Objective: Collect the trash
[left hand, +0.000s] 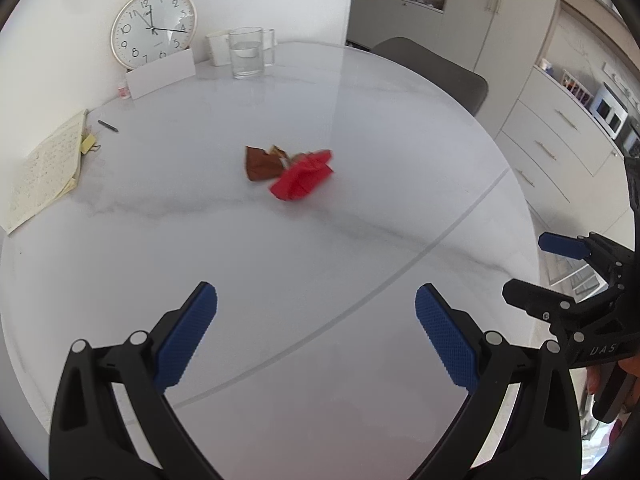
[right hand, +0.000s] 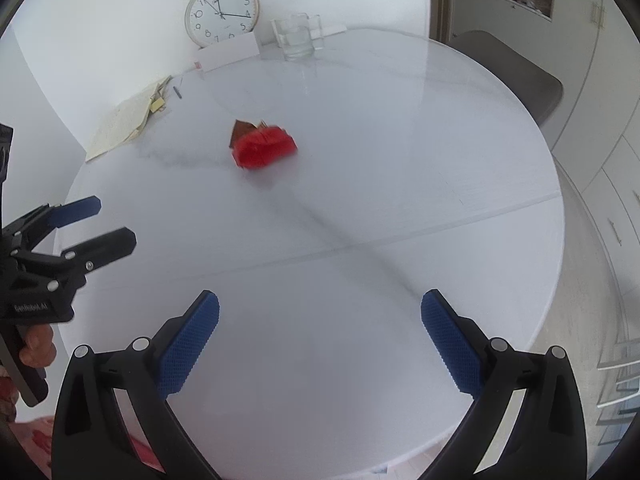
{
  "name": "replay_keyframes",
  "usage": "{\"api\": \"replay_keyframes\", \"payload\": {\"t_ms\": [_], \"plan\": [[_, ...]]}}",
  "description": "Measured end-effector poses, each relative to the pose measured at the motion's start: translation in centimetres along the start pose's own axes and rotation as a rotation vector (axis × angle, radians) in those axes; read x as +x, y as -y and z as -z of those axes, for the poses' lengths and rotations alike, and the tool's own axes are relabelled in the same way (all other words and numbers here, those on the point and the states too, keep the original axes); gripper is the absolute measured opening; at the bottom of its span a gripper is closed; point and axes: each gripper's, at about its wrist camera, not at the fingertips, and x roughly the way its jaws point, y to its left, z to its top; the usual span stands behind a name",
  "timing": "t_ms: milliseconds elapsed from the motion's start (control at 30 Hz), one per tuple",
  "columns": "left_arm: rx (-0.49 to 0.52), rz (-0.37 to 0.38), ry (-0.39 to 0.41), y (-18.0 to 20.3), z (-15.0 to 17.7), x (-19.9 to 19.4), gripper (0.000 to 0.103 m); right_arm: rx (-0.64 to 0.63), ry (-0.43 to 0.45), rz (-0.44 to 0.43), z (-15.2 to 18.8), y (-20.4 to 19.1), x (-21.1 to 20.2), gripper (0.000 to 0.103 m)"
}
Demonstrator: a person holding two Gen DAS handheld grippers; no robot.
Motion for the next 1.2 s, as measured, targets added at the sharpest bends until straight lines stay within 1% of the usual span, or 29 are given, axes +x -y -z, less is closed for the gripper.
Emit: {"api": "replay_keyframes", "payload": {"t_ms": [167,233,300,433,533,633,733,800,900,967,1033,1067,1133,1200], "plan": [[-0.036,-0.008,0.001,-4.2,-2.8,2.1,0.095,0.043,-0.012,-0.022,-4.4,-1.9,3.7,0.1],[-0.038,-0.016,0.007,-5.9,-4.2,3.2,0.095,0.078,-0.022,-0.012,-6.1,-2.5,5.7,0.1],[-0.03,-0.02,0.012,-7.4,-5.5,4.3,0.095,0.142,-0.042,-0.013,-7.8,-2.8,7.9,0.1],[0.006,-0.015,0.005,-9.7,-7.4,6.4,0.095,0.302,-0.06,-0.05,-10.3,-3.0,11.5,0.1],[0.023,-0.005,0.0,-11.2,-8.5,7.9,0.095,0.408,-0.084,-0.05,-11.5,-3.3,14.0,0.1],[0.026,0.006,-0.009,-12.2,-9.1,9.0,0.095,0.521,-0.114,-0.009,-12.0,-3.4,16.2,0.1],[0.031,0.016,-0.004,-12.7,-9.3,9.6,0.095,0.629,-0.117,0.028,-11.8,-3.4,17.2,0.1],[0.027,0.03,-0.006,-13.2,-9.5,10.0,0.095,0.659,-0.11,0.044,-12.0,-3.8,17.7,0.1],[0.012,0.04,-0.008,-14.0,-9.6,10.5,0.095,0.628,-0.122,0.059,-12.7,-5.0,18.8,0.1],[0.006,0.042,-0.01,-14.3,-9.7,10.8,0.095,0.593,-0.133,0.076,-12.9,-5.7,19.5,0.092],[-0.001,0.047,-0.009,-14.7,-9.8,11.0,0.095,0.569,-0.149,0.074,-12.9,-5.9,20.0,0.07],[-0.002,0.053,-0.009,-14.8,-9.8,11.1,0.095,0.558,-0.158,0.073,-12.6,-5.8,20.3,0.063],[0.002,0.084,-0.008,-14.8,-10.0,11.4,0.095,0.533,-0.144,0.079,-12.3,-5.6,19.9,0.04],[0.017,0.104,-0.009,-14.6,-10.2,11.8,0.095,0.521,-0.14,0.054,-11.8,-5.0,19.6,0.033]]}}
